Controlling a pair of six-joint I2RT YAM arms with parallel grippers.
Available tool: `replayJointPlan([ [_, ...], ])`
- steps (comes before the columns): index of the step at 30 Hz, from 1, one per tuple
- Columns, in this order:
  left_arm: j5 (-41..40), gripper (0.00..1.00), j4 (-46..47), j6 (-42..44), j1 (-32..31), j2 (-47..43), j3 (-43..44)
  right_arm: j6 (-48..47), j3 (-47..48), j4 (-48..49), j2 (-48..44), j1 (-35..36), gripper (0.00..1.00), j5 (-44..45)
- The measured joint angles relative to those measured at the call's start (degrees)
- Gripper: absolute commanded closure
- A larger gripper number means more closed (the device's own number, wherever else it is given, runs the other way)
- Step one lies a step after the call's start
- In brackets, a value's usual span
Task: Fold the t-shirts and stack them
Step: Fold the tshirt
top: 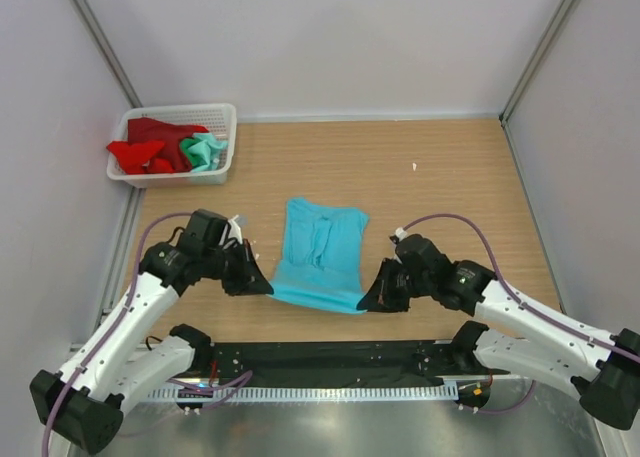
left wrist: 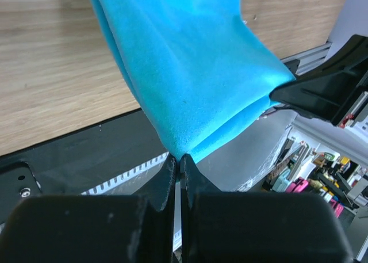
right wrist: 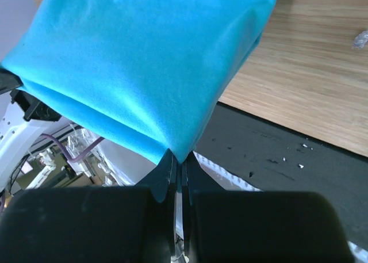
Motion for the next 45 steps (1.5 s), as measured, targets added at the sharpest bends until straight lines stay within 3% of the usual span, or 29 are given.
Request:
replayJointPlan([
  [5, -1.81, 1.00, -2.54, 1.11, 0.42, 7.06, 8.61, -2.73, 8.13, -4.66, 5.29, -2.84, 0.99, -0.46],
  [12, -2.34, 1.00, -2.62, 2.08, 3.08, 19.34, 18.21, -9.60, 15.06, -6.80, 14.29, -15.74, 0.99, -7.50],
  [24, -2.54, 1.00, -0.31, 3.04, 7.02, 33.57, 27.43, -23.56, 29.68, -11.61, 33.79, -27.23, 0.99, -18.25],
  [45, -2.23, 1.00, 2.25, 4.55, 10.27, 52.11, 41.57, -26.73, 40.48, -8.96, 50.47, -31.98, 0.99, -22.77],
])
